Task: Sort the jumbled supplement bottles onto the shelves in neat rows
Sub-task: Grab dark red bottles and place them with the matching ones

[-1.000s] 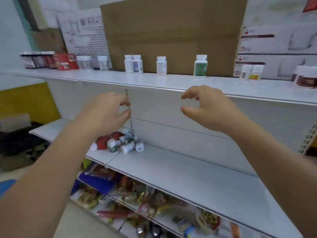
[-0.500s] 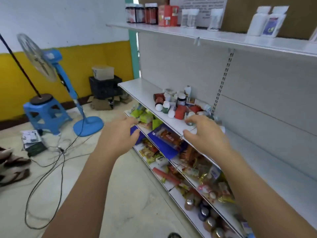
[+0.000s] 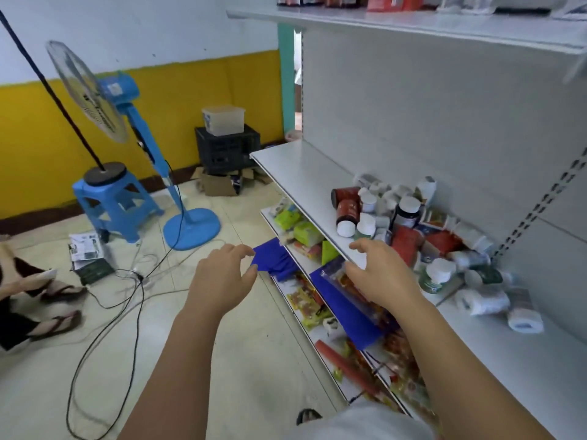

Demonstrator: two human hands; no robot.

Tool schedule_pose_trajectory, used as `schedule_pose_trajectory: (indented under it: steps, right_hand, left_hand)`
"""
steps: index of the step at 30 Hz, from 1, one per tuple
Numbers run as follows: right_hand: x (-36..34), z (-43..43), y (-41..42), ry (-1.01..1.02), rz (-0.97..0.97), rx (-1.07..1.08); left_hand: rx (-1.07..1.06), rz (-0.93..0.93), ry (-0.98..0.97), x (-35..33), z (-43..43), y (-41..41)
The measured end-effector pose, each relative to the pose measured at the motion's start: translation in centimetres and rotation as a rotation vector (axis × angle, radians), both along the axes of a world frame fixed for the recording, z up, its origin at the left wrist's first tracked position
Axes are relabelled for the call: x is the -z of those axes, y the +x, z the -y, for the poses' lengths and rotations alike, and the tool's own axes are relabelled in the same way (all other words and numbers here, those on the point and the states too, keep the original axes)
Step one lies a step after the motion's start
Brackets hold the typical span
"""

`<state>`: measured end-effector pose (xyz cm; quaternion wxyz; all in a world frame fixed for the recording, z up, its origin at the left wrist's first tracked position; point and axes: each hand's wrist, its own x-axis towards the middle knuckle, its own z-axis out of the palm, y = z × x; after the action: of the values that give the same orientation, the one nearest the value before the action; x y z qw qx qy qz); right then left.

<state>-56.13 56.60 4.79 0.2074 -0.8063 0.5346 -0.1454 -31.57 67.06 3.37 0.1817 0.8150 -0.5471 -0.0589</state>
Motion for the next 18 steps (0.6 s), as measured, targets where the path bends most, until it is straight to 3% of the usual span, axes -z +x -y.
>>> schedule_pose_trajectory:
  steps: [9,14,18]
  right_hand:
    - [2.6,13.9,9.8,0.134,0.003,0.021]
    - [4.9,20.5,14.4,0.202,-0.036,0.134]
    - [6.3,25.3,17.4,0.218,-0.029,0.342]
  left_hand:
    - [-0.016,-0.094,0.096,1.8,13.9,9.6]
    - [0.113,-0.12,0.227,3.5,23.7,16.2]
    - [0.328,-0.103,0.259,4.1,33.1,20.6]
